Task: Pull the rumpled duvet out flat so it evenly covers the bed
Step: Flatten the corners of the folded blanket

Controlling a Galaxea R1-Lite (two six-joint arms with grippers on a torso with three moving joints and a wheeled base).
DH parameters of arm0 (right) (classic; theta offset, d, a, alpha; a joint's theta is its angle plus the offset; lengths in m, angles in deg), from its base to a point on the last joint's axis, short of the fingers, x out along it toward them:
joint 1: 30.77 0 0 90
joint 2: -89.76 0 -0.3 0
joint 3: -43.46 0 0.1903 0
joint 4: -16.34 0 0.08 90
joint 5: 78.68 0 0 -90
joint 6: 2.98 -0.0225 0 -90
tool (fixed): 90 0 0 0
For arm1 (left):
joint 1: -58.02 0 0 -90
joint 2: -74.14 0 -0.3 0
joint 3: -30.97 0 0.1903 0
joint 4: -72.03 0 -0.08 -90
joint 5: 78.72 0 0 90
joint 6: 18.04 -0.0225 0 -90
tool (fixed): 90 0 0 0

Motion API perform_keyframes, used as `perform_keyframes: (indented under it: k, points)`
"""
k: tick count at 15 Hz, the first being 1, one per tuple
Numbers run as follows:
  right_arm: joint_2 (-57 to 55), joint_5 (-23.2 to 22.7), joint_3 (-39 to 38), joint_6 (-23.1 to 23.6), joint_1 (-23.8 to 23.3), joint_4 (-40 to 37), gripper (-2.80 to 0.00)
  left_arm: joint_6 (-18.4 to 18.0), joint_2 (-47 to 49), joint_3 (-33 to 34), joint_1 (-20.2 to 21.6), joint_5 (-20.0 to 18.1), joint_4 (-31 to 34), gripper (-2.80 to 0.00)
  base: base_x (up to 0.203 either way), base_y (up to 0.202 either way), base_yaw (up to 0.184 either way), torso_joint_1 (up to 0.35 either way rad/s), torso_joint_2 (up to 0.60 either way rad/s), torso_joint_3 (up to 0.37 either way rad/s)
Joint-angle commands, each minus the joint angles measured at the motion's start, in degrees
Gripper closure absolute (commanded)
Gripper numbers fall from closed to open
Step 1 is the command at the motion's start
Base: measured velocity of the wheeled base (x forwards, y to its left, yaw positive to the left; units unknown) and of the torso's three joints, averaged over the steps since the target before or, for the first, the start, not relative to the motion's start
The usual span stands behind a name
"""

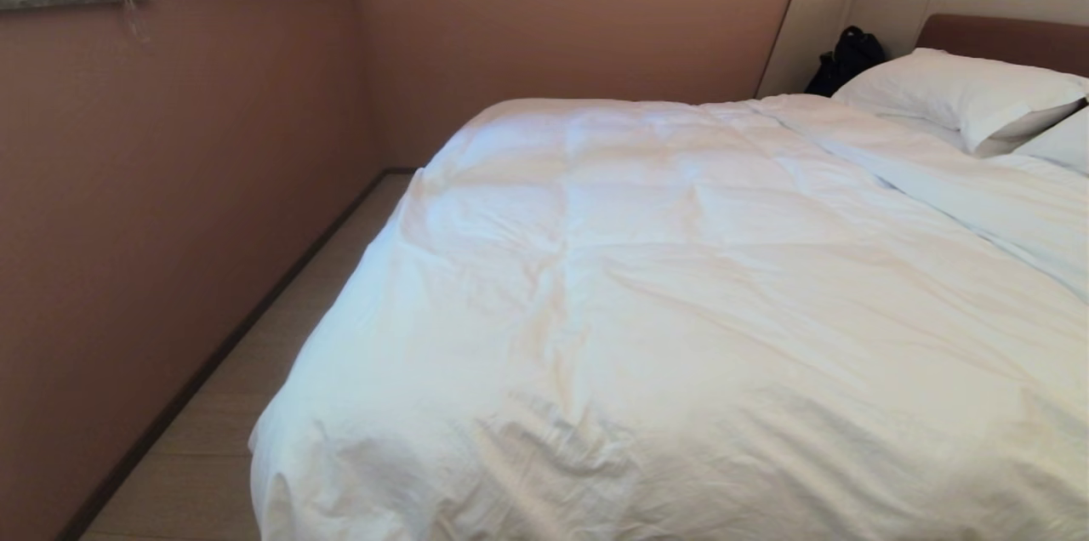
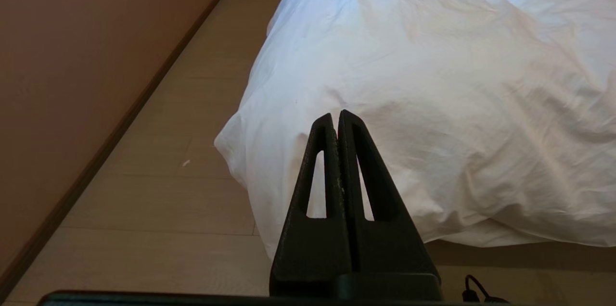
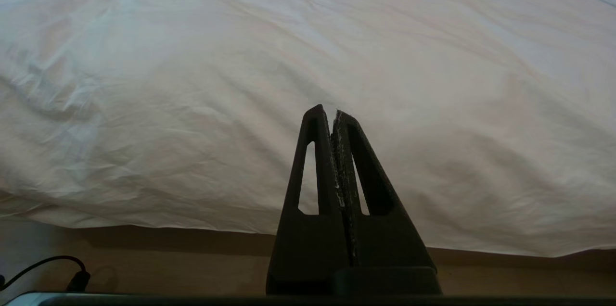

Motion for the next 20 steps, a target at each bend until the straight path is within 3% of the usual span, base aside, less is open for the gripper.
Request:
perform_keyframes:
  k: [1, 10, 20]
  points:
    - [0.0, 0.0, 0.0, 0.0, 0.0, 0.0, 0.0, 0.0, 0.0, 0.0, 0.0, 0.0, 0.0, 0.0, 0.0, 0.0, 0.0, 0.0, 0.0, 0.0]
    - [0.0, 0.0, 0.0, 0.0, 0.0, 0.0, 0.0, 0.0, 0.0, 0.0, 0.0, 0.0, 0.0, 0.0, 0.0, 0.0, 0.0, 0.0, 0.0, 0.0]
    - [0.0, 0.0, 0.0, 0.0, 0.0, 0.0, 0.0, 0.1, 0.0, 0.0, 0.0, 0.0, 0.0, 0.0, 0.0, 0.171, 0.0, 0.004, 0.0, 0.002]
